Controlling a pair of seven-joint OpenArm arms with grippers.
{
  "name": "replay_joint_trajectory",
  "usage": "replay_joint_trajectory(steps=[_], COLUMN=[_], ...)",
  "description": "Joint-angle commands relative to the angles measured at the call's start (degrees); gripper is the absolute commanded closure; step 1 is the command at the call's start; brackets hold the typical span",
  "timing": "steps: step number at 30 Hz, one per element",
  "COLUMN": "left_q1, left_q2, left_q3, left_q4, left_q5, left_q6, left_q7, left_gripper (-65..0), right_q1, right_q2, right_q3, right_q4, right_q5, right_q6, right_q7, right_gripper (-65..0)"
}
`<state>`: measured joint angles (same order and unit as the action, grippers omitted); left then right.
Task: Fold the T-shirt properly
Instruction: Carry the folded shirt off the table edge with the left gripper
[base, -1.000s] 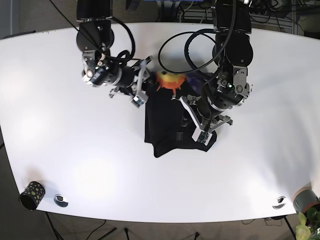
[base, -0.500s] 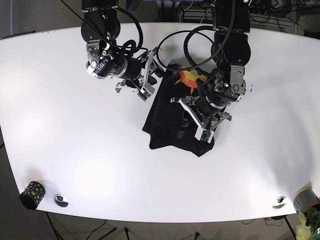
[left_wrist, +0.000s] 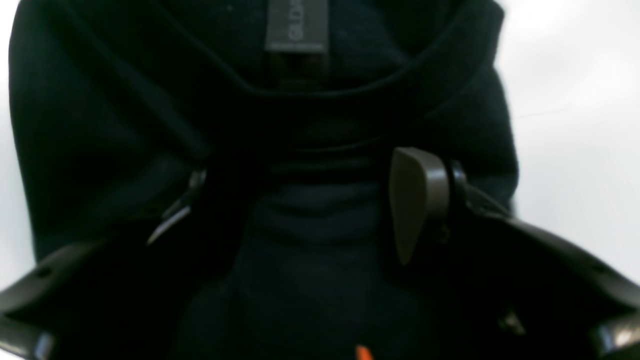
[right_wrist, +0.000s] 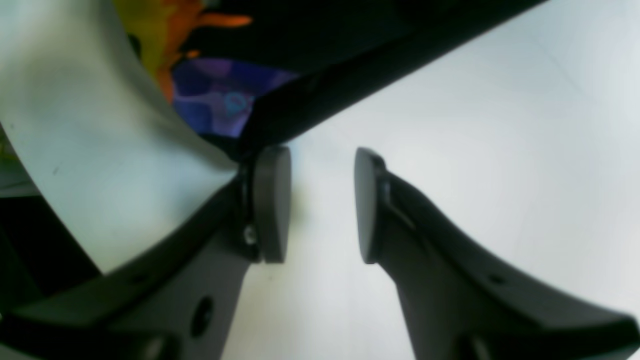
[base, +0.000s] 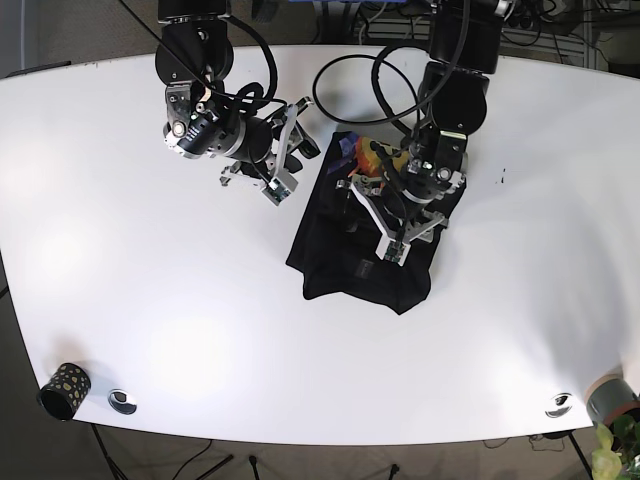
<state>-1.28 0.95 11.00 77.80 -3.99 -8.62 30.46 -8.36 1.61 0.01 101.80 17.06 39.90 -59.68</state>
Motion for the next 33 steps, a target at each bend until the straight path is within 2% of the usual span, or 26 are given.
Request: replay_joint_trajectory(steps=[1, 4, 8, 13, 17, 24, 27, 33], left_q1=[1.0, 2.3, 3.8, 5.0, 5.7, 5.3, 3.9, -1.2], left_q2=[-2.5, -5.3, -9.3, -13.7, -17.6, -28.3, -32.2, -40.8], left_q3=[-0.5, -1.1, -5.2, -12.2, -20.5, -27.5, -29.8, -30.3], left_q4=[-2.9, -3.1, -2.8, -2.9, -3.2, -12.1, -17.1, -32.7], left_q5=[1.1, 1.0, 1.0, 1.0, 1.4, 1.3, 1.2, 1.3], left_q6=[1.3, 1.2, 0.7, -5.9, -11.0, -15.6, -16.9, -19.2], left_q7=[6.2, 6.2, 6.3, 6.4, 6.4, 5.8, 2.9, -6.6], left_gripper=[-40.3, -40.4, -40.7, -40.7, -40.7, -40.7, -40.7, -40.7], right_q1=[0.7, 0.7, 0.7, 0.7, 0.7, 0.7, 0.6, 0.9], right_q2=[0.1, 0.1, 0.1, 0.0, 0.0, 0.0, 0.3, 0.3], right_q3=[0.1, 0.2, 0.2, 0.2, 0.2, 0.2, 0.2, 0.2], right_q4=[1.5, 2.5, 3.6, 4.2, 4.4, 6.9, 8.0, 7.9], right_q5=[1.2, 1.2, 1.2, 1.2, 1.2, 1.2, 0.8, 0.7], right_q6=[0.1, 0.1, 0.1, 0.1, 0.1, 0.1, 0.1, 0.1], right_q7=[1.2, 1.2, 1.2, 1.2, 1.2, 1.2, 1.2, 1.2], right_gripper=[-19.5, -19.5, -19.5, -19.5, -19.5, -19.5, -19.5, -19.5])
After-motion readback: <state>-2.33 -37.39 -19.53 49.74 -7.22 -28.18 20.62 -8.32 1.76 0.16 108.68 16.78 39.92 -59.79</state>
